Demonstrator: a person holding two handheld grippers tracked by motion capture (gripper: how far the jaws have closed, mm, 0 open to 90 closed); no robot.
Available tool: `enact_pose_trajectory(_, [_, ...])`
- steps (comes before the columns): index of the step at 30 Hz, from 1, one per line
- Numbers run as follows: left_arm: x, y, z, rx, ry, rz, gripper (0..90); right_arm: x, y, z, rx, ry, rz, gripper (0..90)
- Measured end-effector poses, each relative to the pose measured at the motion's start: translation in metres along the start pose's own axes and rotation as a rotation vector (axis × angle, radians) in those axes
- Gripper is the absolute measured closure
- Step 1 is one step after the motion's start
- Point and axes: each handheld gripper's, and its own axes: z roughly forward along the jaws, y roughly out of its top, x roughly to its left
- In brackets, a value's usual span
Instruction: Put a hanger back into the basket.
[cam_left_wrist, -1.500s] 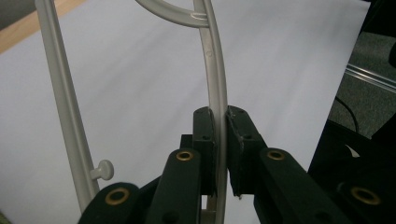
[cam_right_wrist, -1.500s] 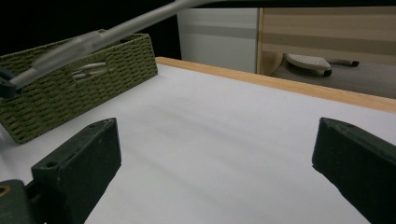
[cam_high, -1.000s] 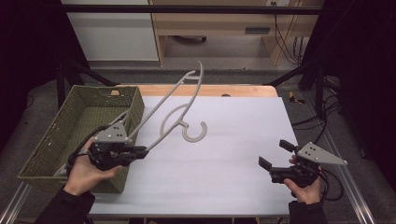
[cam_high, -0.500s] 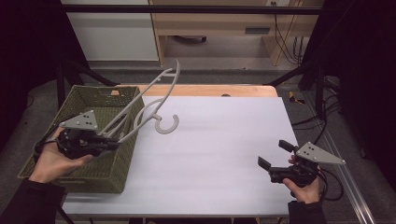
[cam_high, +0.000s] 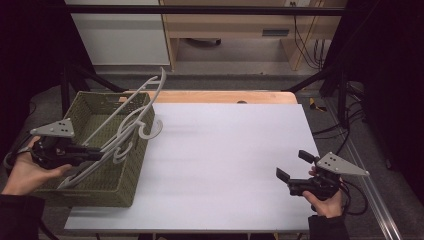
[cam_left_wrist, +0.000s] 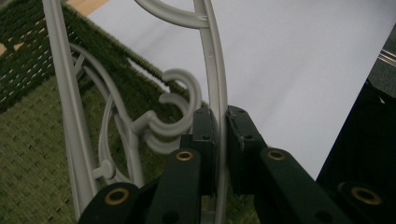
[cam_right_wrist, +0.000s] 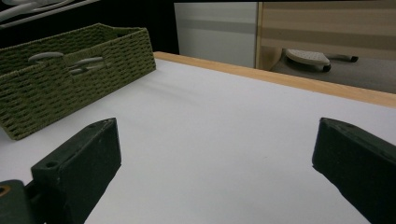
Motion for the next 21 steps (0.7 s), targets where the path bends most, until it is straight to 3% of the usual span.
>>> enact_pose_trajectory(5, [0.014, -0.016, -0.008, -0.018, -0.003, -0.034, 82.4, 0.0, 0.0, 0.001, 0.005, -0.001, -0.001, 1.5])
enact_pose_trajectory(7, [0.017, -0.021, -0.009, -0.01, -0.029, -0.02, 82.3, 0.0, 0.0, 0.001, 0.006, -0.003, -0.001, 1.5])
enact_pose_trajectory(8, [0.017, -0.023, -0.009, -0.003, -0.005, -0.01, 82.4, 0.0, 0.0, 0.001, 0.006, -0.003, -0.002, 1.5])
enact_pose_trajectory(10, [0.019, -0.026, -0.006, 0.008, -0.012, -0.01, 82.4, 0.0, 0.0, 0.001, 0.003, -0.001, -0.002, 1.5])
enact_pose_trajectory(13, [0.024, -0.033, -0.002, 0.014, 0.011, -0.031, 82.4, 0.001, 0.0, 0.0, 0.003, -0.001, -0.004, 1.5])
enact_pose_trajectory(15, [0.029, -0.04, -0.004, -0.013, 0.031, -0.044, 82.4, 0.0, 0.001, -0.001, -0.003, -0.004, -0.004, 1.5])
enact_pose_trajectory(19, [0.035, -0.051, -0.008, -0.034, 0.035, -0.055, 82.4, -0.001, 0.0, -0.001, -0.001, -0.004, 0.001, 1.5])
enact_pose_trajectory(21, [0.036, -0.053, -0.003, -0.01, 0.03, -0.045, 82.4, 0.0, 0.0, -0.001, -0.001, -0.005, -0.005, 1.5])
